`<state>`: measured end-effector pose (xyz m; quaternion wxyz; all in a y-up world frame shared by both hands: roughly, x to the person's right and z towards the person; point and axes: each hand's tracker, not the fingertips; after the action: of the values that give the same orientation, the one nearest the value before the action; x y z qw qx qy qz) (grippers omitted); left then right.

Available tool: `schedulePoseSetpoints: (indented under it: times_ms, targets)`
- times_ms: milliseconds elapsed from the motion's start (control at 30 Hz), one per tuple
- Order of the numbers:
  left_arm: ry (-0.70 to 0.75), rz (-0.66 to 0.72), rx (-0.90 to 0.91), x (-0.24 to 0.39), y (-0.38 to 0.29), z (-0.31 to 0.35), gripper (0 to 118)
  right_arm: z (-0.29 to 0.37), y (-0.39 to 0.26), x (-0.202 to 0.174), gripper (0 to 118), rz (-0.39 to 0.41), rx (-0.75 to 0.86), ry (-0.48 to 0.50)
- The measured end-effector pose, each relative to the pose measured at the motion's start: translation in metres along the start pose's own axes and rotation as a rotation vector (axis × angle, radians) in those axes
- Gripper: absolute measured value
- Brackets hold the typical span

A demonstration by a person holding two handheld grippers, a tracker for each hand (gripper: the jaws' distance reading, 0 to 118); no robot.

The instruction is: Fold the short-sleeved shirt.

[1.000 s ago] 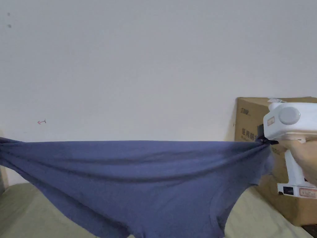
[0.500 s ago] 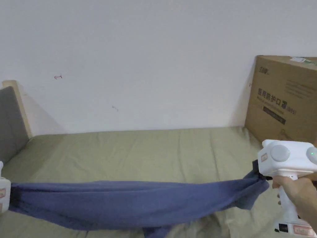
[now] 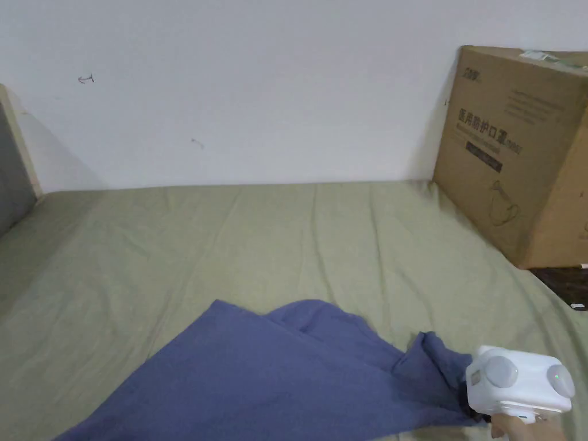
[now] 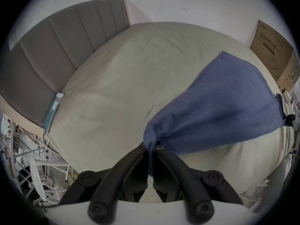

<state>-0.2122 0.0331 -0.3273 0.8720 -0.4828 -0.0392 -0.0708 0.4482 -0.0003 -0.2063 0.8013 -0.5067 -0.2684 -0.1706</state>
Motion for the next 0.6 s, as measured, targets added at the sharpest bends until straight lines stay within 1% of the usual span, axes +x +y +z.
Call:
schedulePoseSetpoints:
  times_ms: [67, 100, 133, 167, 200, 233, 267, 300, 367, 433, 467, 500, 533, 567, 600]
  targets:
    - [-0.009, 0.005, -0.005, 0.001, -0.003, -0.001, 3, 0.002, 0.003, -0.003, 3, 0.004, 0.022, -0.013]
    - [-0.008, 0.0, -0.003, 0.003, -0.003, -0.002, 6, 0.009, 0.0, -0.007, 10, 0.02, 0.031, -0.019]
    - [-0.001, -0.022, -0.007, 0.004, -0.001, -0.002, 16, 0.01, 0.0, -0.008, 26, 0.032, 0.041, -0.031]
    - [0.006, -0.033, -0.013, 0.007, -0.001, 0.0, 37, 0.012, 0.001, -0.008, 51, 0.039, 0.047, -0.055]
    - [0.012, -0.032, -0.018, 0.007, 0.001, 0.002, 84, 0.016, 0.001, -0.006, 72, 0.039, 0.057, -0.06]
    - [0.013, -0.03, -0.021, 0.007, 0.004, 0.006, 108, 0.021, -0.001, -0.003, 73, 0.028, 0.082, -0.038]
    - [0.007, -0.021, -0.005, 0.007, 0.005, 0.011, 114, 0.025, 0.0, -0.001, 73, 0.015, 0.099, -0.012]
    - [-0.025, 0.008, 0.06, 0.009, 0.008, 0.023, 109, 0.031, 0.001, 0.001, 73, 0.005, 0.107, -0.001]
    - [-0.063, 0.04, 0.088, 0.016, 0.021, 0.041, 109, 0.048, 0.0, 0.004, 73, 0.011, 0.148, 0.0]
    - [-0.116, 0.035, 0.134, 0.029, 0.031, 0.059, 108, 0.064, -0.002, 0.003, 72, 0.025, 0.197, 0.017]
    - [-0.145, 0.031, 0.156, 0.035, 0.034, 0.065, 106, 0.07, -0.003, 0.003, 69, 0.027, 0.202, 0.027]
    - [-0.183, 0.023, 0.154, 0.044, 0.038, 0.071, 91, 0.079, -0.007, 0.004, 57, 0.031, 0.231, 0.054]
    - [-0.224, 0.018, 0.143, 0.054, 0.04, 0.075, 65, 0.085, -0.012, 0.003, 38, 0.034, 0.258, 0.073]
    - [-0.246, 0.011, 0.149, 0.064, 0.04, 0.078, 31, 0.089, -0.017, 0.003, 15, 0.033, 0.265, 0.075]
    - [-0.267, -0.013, 0.169, 0.077, 0.038, 0.08, 10, 0.09, -0.024, 0.002, 9, 0.031, 0.268, 0.079]
